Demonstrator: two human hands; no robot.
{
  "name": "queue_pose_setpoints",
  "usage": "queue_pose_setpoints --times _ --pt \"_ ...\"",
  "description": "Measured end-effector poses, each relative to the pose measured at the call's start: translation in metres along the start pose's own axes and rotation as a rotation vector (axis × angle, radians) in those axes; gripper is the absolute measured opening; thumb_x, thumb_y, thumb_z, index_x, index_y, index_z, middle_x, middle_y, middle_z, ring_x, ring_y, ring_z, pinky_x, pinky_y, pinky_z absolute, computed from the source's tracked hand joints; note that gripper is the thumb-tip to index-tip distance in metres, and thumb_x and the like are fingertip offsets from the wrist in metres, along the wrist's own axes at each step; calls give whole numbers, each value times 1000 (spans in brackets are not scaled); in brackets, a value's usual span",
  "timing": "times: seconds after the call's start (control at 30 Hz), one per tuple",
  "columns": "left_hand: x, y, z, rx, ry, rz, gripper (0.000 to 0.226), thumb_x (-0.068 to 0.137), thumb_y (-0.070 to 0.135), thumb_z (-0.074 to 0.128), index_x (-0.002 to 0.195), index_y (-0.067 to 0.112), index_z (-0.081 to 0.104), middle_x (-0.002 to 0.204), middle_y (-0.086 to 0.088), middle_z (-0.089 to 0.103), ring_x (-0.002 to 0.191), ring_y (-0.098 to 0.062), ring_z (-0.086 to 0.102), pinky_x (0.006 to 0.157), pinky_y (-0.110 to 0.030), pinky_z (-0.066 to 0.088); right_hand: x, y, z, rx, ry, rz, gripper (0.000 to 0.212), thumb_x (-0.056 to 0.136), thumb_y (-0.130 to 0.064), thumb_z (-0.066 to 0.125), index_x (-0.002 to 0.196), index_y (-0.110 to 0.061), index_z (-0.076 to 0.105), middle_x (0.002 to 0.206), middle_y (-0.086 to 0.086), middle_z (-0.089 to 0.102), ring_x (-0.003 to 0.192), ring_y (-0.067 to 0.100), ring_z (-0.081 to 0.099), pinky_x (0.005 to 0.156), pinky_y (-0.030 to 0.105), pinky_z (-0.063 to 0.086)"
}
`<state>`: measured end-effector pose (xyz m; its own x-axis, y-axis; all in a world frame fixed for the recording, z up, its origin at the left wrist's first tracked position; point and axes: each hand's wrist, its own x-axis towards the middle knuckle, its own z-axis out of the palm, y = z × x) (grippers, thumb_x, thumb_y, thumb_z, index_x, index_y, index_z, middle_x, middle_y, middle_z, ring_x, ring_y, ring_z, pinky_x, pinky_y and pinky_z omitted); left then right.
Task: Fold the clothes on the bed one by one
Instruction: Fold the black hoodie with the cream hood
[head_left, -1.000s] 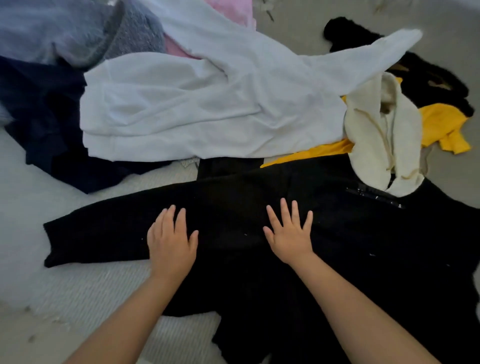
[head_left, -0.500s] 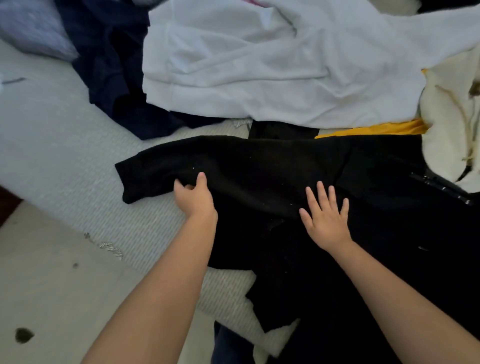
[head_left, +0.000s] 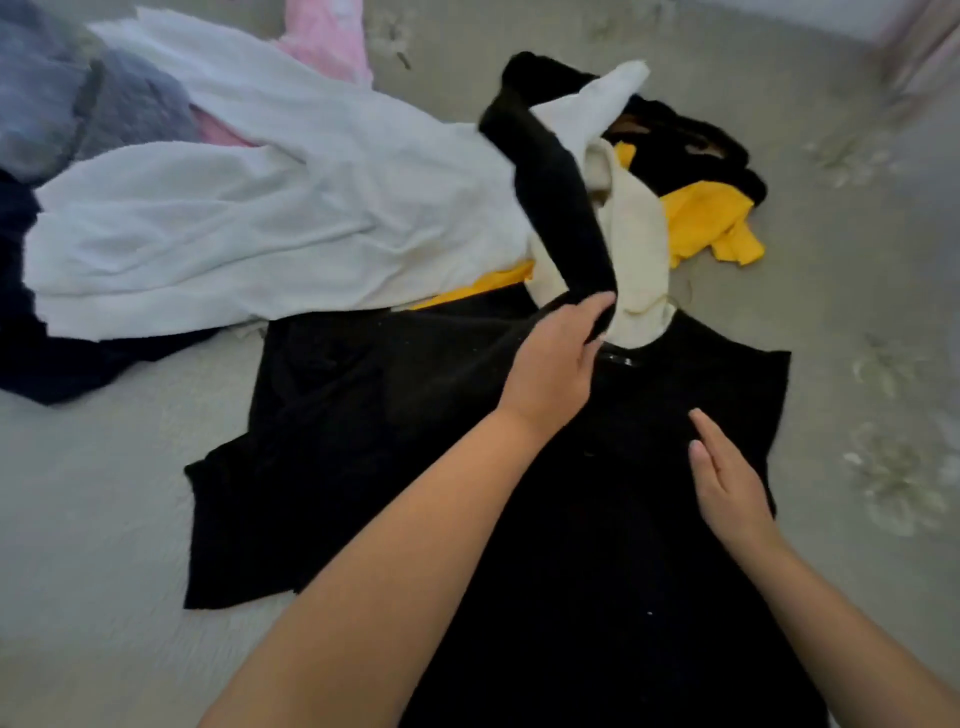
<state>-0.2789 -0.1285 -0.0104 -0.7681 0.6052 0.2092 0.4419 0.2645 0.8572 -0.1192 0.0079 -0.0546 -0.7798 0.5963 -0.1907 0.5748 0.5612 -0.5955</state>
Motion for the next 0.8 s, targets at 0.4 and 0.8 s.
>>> queue_pose_setpoints --times 0.4,0.8 --pt "-40 -48 88 739 -420 -66 42 94 11 41 136 9 40 142 -7 42 138 -21 26 113 -30 15 11 138 -50 -219 46 -100 23 76 12 63 98 9 66 97 23 67 96 39 63 87 36 42" --pt "0 -138 80 1101 -437 -571 66 90 59 11 144 30 -13 154 1 -18 139 -28 -20 110 -55 -2 132 158 14 -698 -171 -107 55 94 -49 19 145 -35 4 156 -3 -6 142 20 -13 109 47 -15"
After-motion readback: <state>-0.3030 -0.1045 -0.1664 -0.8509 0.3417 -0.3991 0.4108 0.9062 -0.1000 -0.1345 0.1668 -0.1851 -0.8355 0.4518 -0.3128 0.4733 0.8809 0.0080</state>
